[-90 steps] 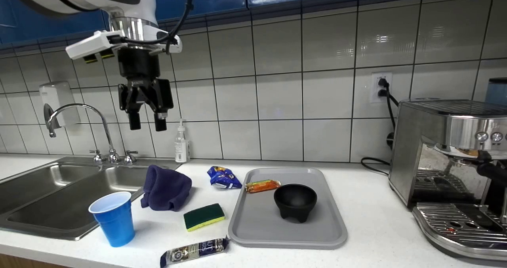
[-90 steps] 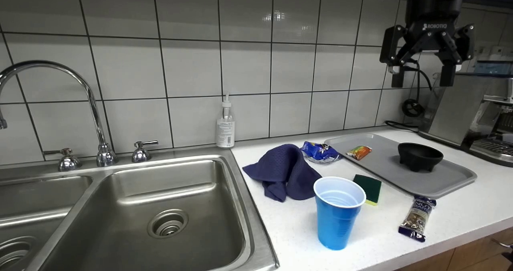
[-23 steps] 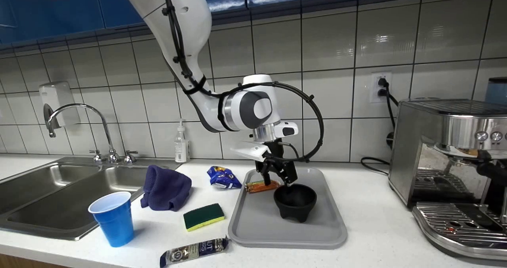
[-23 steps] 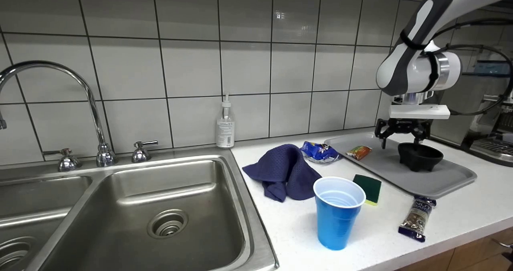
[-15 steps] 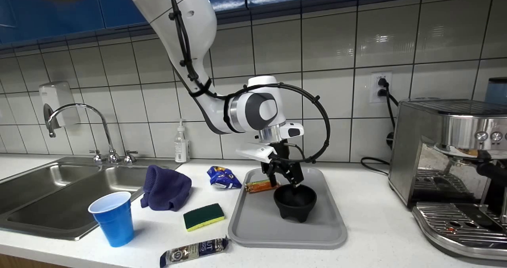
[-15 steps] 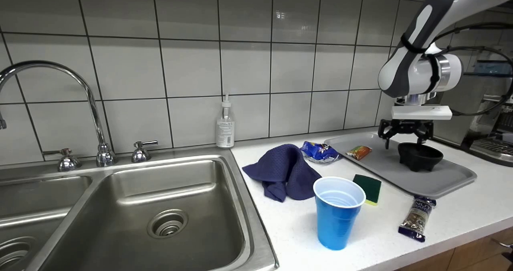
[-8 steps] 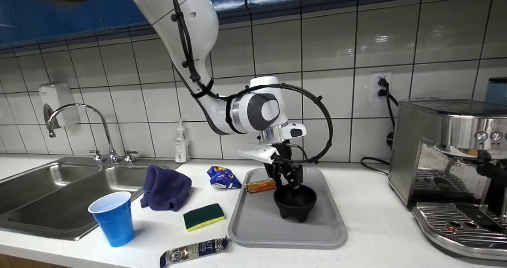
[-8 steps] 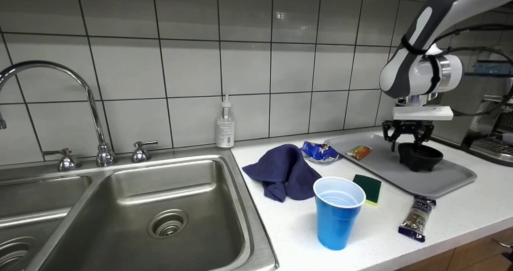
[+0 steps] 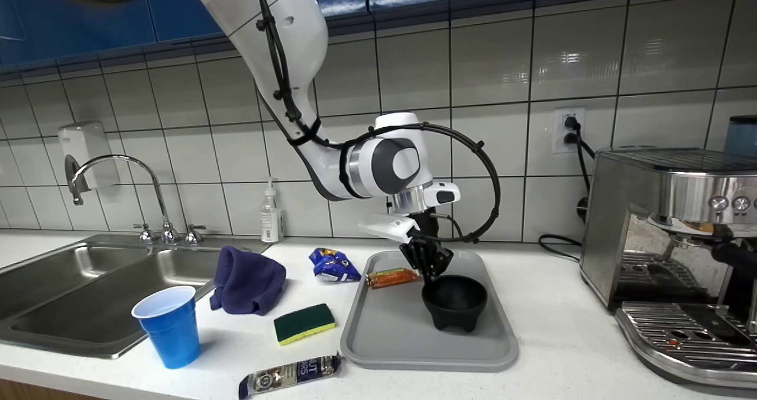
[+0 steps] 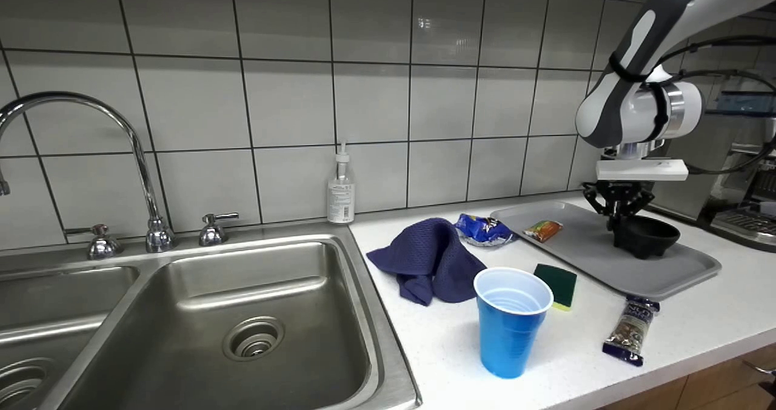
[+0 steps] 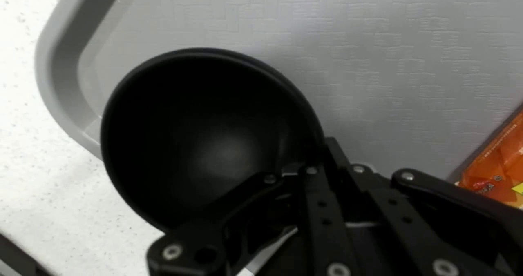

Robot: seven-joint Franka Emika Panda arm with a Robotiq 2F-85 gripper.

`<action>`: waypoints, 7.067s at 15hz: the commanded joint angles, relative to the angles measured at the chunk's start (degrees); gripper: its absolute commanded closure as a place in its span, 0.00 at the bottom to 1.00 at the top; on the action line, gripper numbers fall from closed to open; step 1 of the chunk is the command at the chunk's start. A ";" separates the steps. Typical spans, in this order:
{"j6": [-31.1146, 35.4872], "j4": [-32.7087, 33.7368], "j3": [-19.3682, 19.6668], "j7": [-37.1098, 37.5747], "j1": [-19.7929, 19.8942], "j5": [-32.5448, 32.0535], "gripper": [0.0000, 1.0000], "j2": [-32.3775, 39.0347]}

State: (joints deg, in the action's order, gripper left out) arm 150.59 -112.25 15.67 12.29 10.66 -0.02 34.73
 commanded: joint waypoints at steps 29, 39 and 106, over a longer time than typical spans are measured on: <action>-4.54 -3.11 8.54 2.36 2.70 -2.81 0.98 -5.30; -4.46 -1.90 10.11 4.72 5.37 -1.75 0.98 -1.72; -4.03 -2.90 3.73 31.23 -6.88 3.81 0.00 -3.88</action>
State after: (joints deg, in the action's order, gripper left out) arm 147.55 -116.81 20.41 40.75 4.02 2.64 29.97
